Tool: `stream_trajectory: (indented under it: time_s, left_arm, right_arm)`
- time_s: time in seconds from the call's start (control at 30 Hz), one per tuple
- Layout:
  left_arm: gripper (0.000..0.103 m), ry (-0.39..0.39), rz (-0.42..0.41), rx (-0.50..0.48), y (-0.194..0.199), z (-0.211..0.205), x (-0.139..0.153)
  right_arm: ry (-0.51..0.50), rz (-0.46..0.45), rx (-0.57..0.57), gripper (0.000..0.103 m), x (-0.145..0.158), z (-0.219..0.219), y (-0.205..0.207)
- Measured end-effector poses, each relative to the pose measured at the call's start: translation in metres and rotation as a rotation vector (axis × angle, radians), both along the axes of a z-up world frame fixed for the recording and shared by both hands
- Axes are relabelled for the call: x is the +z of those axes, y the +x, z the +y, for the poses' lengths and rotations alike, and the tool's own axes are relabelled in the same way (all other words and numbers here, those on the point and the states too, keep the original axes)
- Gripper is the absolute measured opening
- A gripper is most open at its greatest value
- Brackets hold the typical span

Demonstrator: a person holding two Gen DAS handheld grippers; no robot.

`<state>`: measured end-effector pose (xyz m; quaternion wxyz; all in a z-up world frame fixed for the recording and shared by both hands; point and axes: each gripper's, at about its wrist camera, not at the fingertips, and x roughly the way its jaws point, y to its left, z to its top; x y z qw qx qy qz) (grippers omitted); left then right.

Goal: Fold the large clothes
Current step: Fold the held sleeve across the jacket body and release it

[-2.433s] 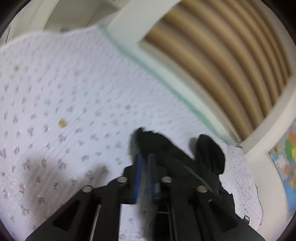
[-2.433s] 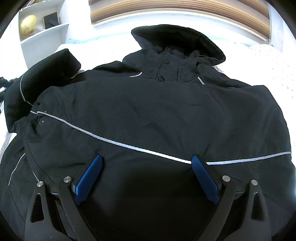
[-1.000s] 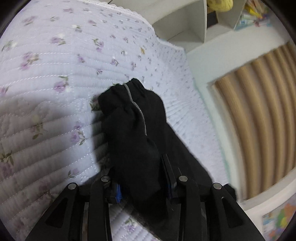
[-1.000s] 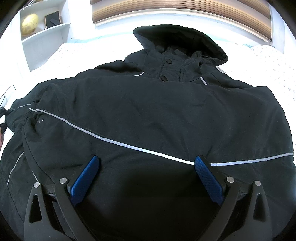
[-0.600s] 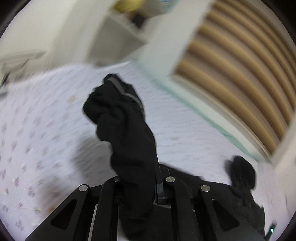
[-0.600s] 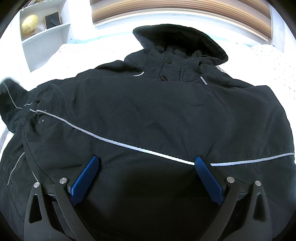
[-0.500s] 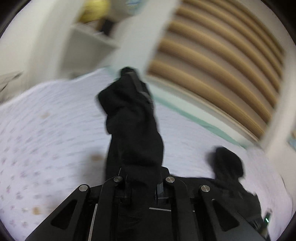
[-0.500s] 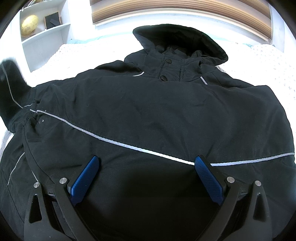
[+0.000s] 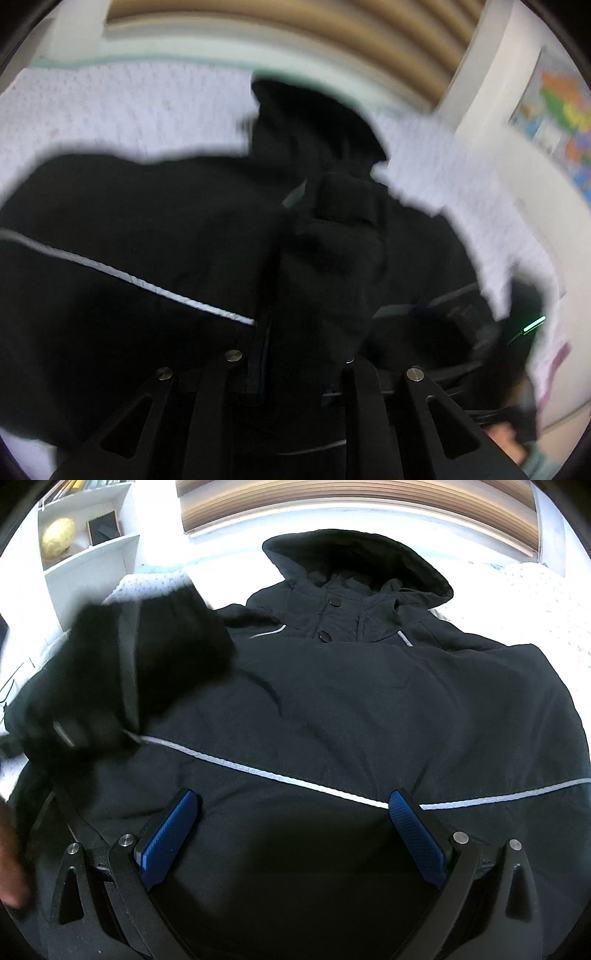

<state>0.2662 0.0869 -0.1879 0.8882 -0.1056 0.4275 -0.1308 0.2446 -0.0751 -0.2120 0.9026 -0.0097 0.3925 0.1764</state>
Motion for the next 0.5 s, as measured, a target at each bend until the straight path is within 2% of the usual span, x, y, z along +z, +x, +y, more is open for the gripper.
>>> stream_trajectory:
  time_s: [0.07,0.13,0.17,0.3,0.37,0.4,0.47,0.5]
  left_arm:
    - [0.020,0.009,-0.021,-0.015,-0.001,0.000,-0.006]
    - [0.030,-0.048,-0.016,-0.040,-0.005,0.006,-0.004]
    - [0.035,-0.074,-0.008,-0.053,-0.005,0.004,-0.001]
    - [0.042,-0.128,-0.016,-0.087,-0.036,0.010,0.023]
    - [0.046,-0.137,-0.053,-0.093,-0.059,0.014,0.034]
    - [0.055,-0.141,-0.072,-0.084,-0.068,0.017,0.040]
    - [0.063,-0.140,-0.109,-0.026,-0.084,0.031,0.045]
    - [0.064,-0.149,-0.129,0.005,-0.091,0.038,0.043]
  right_arm:
    - [0.001,0.002,-0.002,0.103,0.000,0.000,0.000]
    - [-0.007,0.003,-0.003,0.103,0.001,0.001,0.000]
    - [-0.008,0.006,-0.003,0.103,0.001,0.001,0.000]
    - [-0.019,0.050,-0.012,0.103,0.009,-0.002,-0.007]
    - [0.042,0.087,-0.005,0.103,0.016,-0.012,-0.016]
    - [0.090,0.099,0.002,0.103,0.019,-0.016,-0.021]
    - [0.189,0.120,0.022,0.103,0.029,-0.024,-0.029]
    - [0.240,0.137,0.025,0.103,0.034,-0.026,-0.032]
